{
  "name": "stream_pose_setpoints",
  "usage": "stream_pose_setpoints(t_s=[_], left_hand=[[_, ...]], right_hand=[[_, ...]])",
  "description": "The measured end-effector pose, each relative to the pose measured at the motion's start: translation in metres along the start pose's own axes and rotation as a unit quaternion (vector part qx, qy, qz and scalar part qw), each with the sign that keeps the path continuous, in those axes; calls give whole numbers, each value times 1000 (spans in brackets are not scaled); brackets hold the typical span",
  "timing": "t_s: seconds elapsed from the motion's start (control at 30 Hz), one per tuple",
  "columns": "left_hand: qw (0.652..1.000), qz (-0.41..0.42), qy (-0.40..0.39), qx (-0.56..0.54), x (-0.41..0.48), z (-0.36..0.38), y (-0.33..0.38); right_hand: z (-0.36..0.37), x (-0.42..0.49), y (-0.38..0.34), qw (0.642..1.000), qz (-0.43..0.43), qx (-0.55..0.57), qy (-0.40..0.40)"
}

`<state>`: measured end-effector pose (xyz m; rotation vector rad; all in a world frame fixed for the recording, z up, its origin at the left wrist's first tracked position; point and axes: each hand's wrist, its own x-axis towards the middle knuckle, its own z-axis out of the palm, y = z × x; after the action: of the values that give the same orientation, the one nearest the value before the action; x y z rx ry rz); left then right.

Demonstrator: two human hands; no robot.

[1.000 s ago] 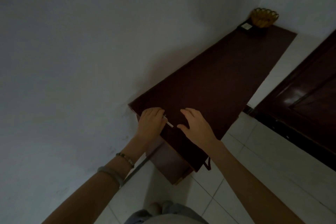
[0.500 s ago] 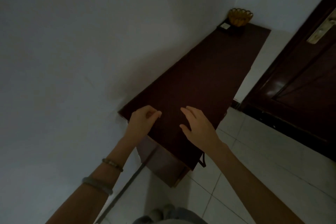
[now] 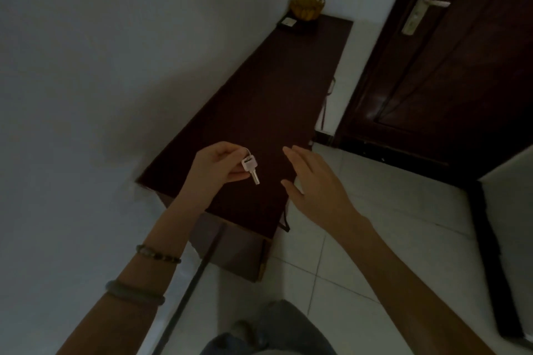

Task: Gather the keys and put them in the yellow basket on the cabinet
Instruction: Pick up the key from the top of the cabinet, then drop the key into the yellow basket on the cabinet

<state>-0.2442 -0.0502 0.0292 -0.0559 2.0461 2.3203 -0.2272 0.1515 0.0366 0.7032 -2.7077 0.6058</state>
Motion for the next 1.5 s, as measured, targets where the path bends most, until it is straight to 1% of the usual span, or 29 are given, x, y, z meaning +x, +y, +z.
stream_pose_setpoints(t_s=[0.1,0.27,0.4,0.53,0.6,0.73,0.87,1.03,1.2,1.37,1.5], left_hand=[[998,-22,-49,-12,10,26,5],[992,-70,-103,8,30,84,10],[990,-78,-116,14,45,137,12],[988,-82,-131,31,60,204,11],[987,-70,-136,54,68,241,9],[988,-40,-132,63,85,307,4],[990,-36,-116,71,100,355,-2],[990,-38,-104,84,129,390,-5],[990,-43,-99,90,174,410,-8],[991,-38,-94,88,247,428,-16],[993,-31,-87,74,319,442,-18]], right_hand=[[-17,-15,12,1000,20,4,5],[-40,-36,44,999,39,-5,26],[-62,-50,87,997,68,-13,27],[-90,-66,142,997,68,-28,30],[-105,-74,175,996,71,-40,34],[-133,-83,240,995,74,-45,46],[-153,-88,290,995,75,-31,55],[-162,-81,337,996,74,-18,41],[-161,-51,377,996,75,17,37],[-155,-2,435,997,65,11,35],[-151,53,487,998,66,0,24]])
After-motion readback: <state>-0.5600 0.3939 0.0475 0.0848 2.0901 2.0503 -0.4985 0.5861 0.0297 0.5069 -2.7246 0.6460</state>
